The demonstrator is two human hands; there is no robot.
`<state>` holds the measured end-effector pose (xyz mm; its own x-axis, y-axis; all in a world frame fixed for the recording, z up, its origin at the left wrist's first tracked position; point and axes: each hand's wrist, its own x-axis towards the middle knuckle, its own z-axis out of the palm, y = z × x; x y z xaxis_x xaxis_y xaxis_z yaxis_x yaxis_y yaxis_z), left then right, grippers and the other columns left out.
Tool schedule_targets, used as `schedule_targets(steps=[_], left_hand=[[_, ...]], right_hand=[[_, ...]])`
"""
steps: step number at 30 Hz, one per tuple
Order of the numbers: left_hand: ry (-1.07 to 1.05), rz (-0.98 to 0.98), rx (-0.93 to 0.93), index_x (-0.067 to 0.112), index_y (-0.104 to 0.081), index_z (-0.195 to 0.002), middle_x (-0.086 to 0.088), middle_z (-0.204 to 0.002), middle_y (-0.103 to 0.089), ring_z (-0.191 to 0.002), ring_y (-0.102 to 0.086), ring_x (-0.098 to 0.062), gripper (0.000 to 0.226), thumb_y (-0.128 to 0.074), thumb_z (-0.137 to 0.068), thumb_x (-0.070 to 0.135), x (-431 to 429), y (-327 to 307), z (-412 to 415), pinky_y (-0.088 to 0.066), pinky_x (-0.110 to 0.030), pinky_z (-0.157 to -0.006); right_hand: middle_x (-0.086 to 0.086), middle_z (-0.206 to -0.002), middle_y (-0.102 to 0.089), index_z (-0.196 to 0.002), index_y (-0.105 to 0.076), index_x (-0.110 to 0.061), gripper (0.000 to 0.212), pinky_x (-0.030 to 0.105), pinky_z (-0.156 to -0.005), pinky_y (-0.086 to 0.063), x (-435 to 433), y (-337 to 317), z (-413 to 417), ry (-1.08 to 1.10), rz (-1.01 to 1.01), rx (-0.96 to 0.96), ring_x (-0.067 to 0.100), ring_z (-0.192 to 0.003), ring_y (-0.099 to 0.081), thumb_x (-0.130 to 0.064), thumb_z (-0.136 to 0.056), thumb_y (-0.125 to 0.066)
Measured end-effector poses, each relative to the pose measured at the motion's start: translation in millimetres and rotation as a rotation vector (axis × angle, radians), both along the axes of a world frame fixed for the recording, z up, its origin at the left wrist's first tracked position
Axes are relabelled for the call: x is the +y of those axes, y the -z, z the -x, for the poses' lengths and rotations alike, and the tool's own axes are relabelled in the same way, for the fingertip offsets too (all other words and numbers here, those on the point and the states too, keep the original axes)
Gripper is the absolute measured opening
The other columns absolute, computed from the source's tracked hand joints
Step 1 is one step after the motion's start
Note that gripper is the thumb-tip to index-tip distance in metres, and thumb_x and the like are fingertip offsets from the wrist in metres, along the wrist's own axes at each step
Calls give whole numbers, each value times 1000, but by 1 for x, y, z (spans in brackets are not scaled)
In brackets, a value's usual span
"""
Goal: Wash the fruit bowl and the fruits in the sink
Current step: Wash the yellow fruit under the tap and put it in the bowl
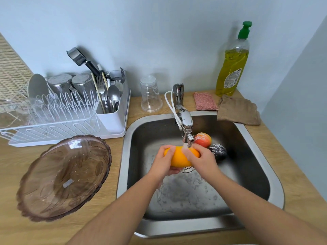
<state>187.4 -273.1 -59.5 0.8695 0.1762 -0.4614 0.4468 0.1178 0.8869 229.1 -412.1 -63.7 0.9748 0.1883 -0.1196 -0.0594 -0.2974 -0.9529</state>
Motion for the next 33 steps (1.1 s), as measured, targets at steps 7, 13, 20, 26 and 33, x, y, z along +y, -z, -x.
schedule_targets(steps=[7,13,20,26,33], left_hand=[[118,4,-27,33,-47,-127,-7,-127,-51,-100,-67,-27,43,-63,-89,41,0,6,9,-60,-35,-80],[157,221,109,21,-43,-127,-14,-102,-62,-59,-64,-18,46,-48,-94,52,-4,2,10,-57,-27,-59],[223,34,40,25,-38,-127,-12,-99,-54,-52,-50,-13,46,-38,-95,57,-13,8,15,-48,-27,-56],[236,-226,-7,24,-41,-120,-9,-88,-55,-54,-54,-13,44,-29,-96,59,-10,7,14,-48,-24,-51],[247,-277,-97,26,-42,-115,-7,-91,-55,-55,-52,-12,39,-31,-96,58,-8,11,16,-46,-24,-51]], right_hand=[[8,-65,-51,-89,-65,-13,25,23,-43,-33,-10,-2,-3,161,-162,354,17,-47,-44,-38,-91,-59],[-14,-103,-47,-118,-52,-20,38,29,-84,-40,-10,16,-2,-110,225,-320,8,-93,-47,-48,-91,-49],[4,-95,-57,-85,-57,-29,21,40,-83,-48,5,-3,-8,102,-225,268,21,-89,-55,-37,-97,-43],[-2,-99,-55,-103,-45,-37,12,31,-72,-48,6,9,10,-2,60,-197,16,-88,-56,-38,-92,-47],[4,-72,-48,-68,-52,-31,33,23,-41,-39,7,-8,-10,60,25,148,24,-63,-50,-34,-97,-36]])
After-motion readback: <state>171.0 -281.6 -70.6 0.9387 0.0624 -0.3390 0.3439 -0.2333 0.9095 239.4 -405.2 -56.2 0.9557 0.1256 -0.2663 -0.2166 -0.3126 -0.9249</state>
